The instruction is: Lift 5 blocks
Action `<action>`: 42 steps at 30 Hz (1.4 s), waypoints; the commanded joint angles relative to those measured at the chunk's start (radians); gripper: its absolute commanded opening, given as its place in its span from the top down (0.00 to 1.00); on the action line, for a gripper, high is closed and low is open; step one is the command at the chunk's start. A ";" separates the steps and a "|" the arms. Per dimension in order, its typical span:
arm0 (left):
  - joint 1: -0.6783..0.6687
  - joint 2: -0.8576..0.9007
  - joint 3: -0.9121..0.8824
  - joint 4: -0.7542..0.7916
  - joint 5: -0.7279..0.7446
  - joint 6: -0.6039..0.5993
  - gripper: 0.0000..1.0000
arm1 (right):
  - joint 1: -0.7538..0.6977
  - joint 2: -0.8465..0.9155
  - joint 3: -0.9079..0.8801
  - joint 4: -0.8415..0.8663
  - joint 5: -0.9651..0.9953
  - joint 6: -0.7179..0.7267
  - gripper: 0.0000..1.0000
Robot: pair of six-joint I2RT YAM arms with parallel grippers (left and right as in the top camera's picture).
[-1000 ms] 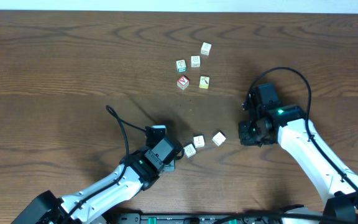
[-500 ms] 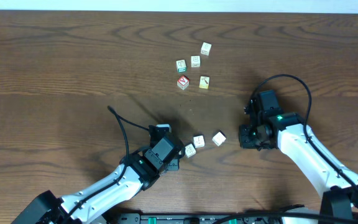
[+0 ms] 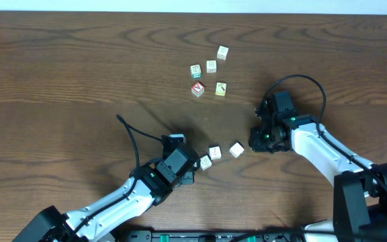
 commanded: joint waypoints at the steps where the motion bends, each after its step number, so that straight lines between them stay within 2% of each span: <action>1: 0.002 0.006 0.014 -0.003 -0.001 -0.005 0.92 | -0.005 0.066 -0.035 0.005 -0.042 -0.044 0.99; 4: 0.002 0.006 0.014 -0.003 -0.001 -0.005 0.92 | -0.005 0.066 -0.033 0.002 -0.045 -0.043 0.99; 6: 0.002 0.006 0.014 -0.003 -0.001 -0.005 0.92 | -0.005 0.066 -0.033 -0.006 -0.045 -0.043 0.79; 7: 0.002 0.006 0.014 -0.003 -0.001 -0.005 0.92 | -0.005 0.066 -0.033 -0.010 -0.045 -0.043 0.74; 15: 0.002 0.006 0.013 -0.003 -0.002 -0.005 0.92 | -0.005 0.056 0.000 -0.050 -0.045 -0.043 0.59; 25: 0.002 0.006 0.012 -0.003 -0.002 -0.005 0.92 | -0.005 0.056 0.081 -0.146 -0.033 -0.045 0.54; 29: 0.002 0.006 0.011 -0.003 -0.002 -0.005 0.92 | -0.005 0.055 0.157 -0.239 -0.027 -0.057 0.53; 36: 0.002 0.006 0.000 0.006 -0.009 -0.005 0.92 | -0.005 -0.010 0.301 -0.384 -0.027 -0.070 0.59; 42: 0.002 0.006 0.000 0.043 0.001 -0.005 0.91 | -0.015 -0.081 0.333 -0.406 -0.020 -0.070 0.53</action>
